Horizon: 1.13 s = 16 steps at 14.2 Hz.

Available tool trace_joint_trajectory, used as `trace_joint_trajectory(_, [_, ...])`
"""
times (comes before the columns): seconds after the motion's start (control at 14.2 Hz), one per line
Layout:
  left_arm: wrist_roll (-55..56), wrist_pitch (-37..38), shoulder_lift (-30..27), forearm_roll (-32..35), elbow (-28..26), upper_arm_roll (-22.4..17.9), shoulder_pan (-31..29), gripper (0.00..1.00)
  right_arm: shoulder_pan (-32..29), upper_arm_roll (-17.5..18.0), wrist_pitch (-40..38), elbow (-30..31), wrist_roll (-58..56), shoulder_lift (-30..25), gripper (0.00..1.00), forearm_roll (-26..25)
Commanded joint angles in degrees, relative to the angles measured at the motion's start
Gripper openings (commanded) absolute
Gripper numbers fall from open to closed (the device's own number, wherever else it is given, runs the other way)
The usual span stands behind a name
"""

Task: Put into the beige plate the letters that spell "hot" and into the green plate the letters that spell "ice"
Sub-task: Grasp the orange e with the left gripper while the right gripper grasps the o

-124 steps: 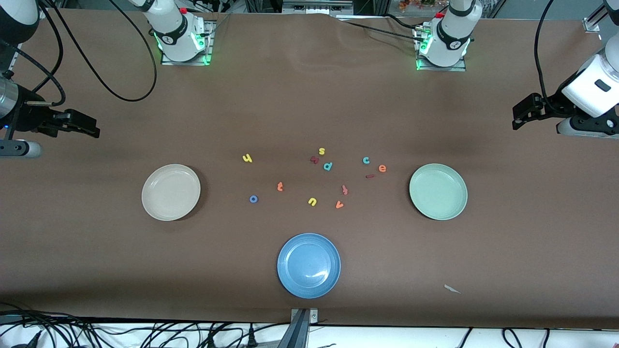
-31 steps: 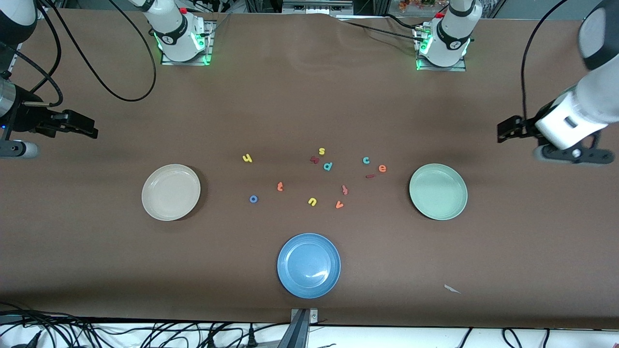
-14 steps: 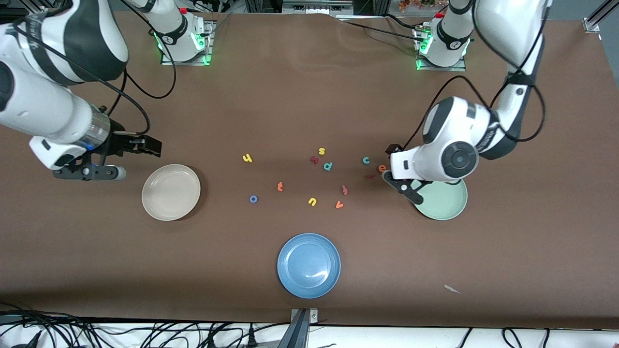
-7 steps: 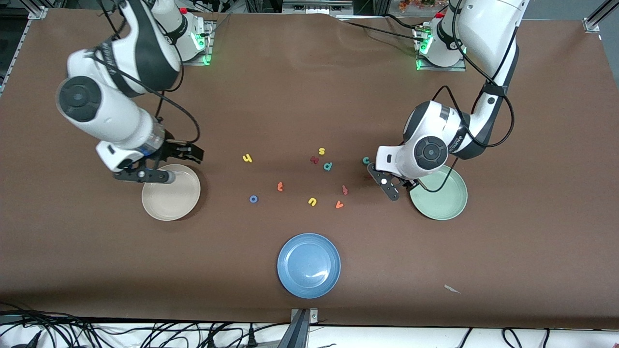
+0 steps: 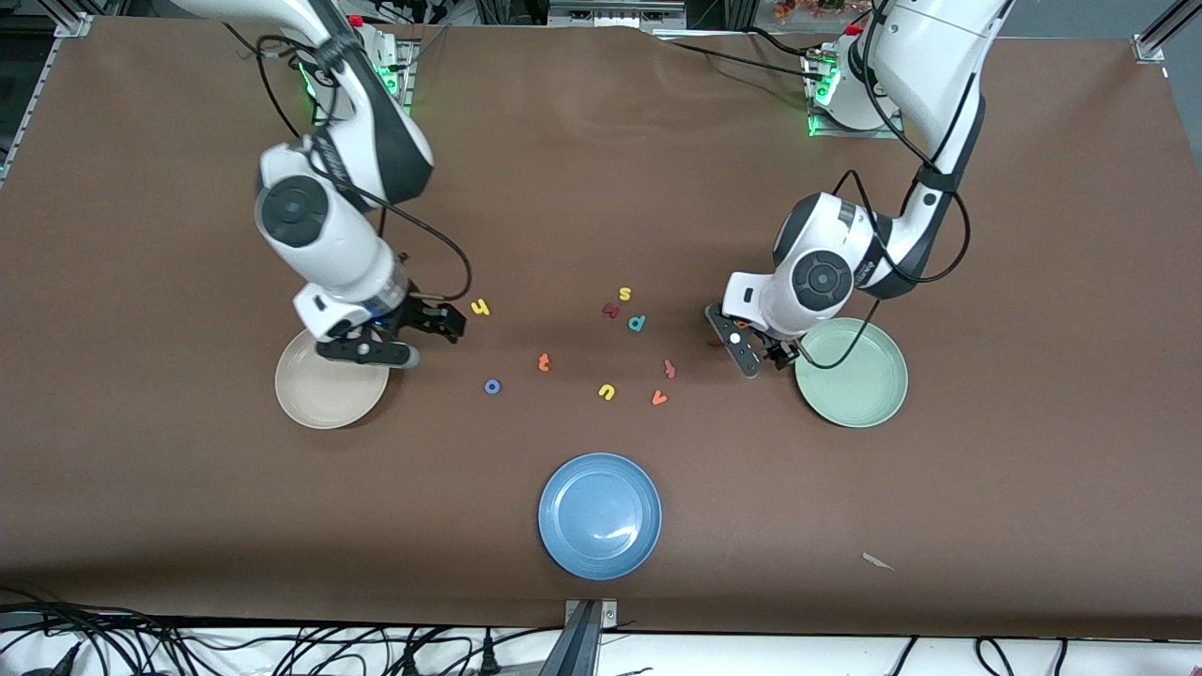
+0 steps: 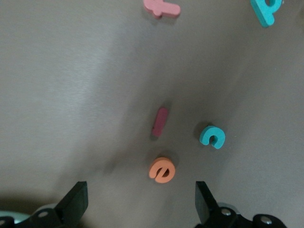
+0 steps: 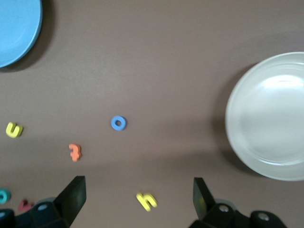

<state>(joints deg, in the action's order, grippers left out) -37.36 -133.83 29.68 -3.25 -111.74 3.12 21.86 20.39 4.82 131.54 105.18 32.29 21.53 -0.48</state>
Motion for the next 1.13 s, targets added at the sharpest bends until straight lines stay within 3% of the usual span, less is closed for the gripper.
trace_joint_trajectory(0.0, [-0.6, -4.1, -1.2, 1.3, -3.7, -0.5, 1.3, 0.96, 1.5, -0.1, 4.9, -1.5, 5.7, 5.0, 1.00, -4.3])
trace_joint_trajectory(0.21, [0.2, -7.6, -0.8, 1.3, -5.4, -0.5, 2.6, 0.93, 3.1, -0.1, 7.0, -5.4, 8.1, 11.0, 1.00, -3.8])
trace_joint_trajectory(0.35, [0.2, -8.9, 0.6, 1.4, -5.3, -0.6, 2.7, 0.83, 3.4, -0.1, 7.2, -8.2, 9.5, 14.3, 1.00, -3.5])
trace_joint_trajectory(0.56, [0.1, -10.6, 1.4, 2.3, -5.4, -0.6, 2.8, 0.60, 4.2, -0.1, 7.2, -11.6, 10.2, 18.4, 0.99, -3.6])
trace_joint_trajectory(0.71, [0.2, -10.5, 1.0, 5.2, -5.4, -0.6, 2.6, 0.14, 4.2, -0.1, 7.3, -12.9, 10.2, 20.6, 0.98, -3.6])
trace_joint_trajectory(0.92, [0.3, -10.0, 0.7, 5.3, -5.2, -0.6, 2.0, 0.01, 3.9, -0.1, 8.7, -13.2, 8.9, 22.5, 0.92, -3.6])
trace_joint_trajectory(1.06, [0.3, -7.3, -1.1, 5.3, -4.6, -0.7, 2.0, 0.00, 3.7, -0.1, 8.6, -14.2, 8.8, 23.5, 0.88, -3.5])
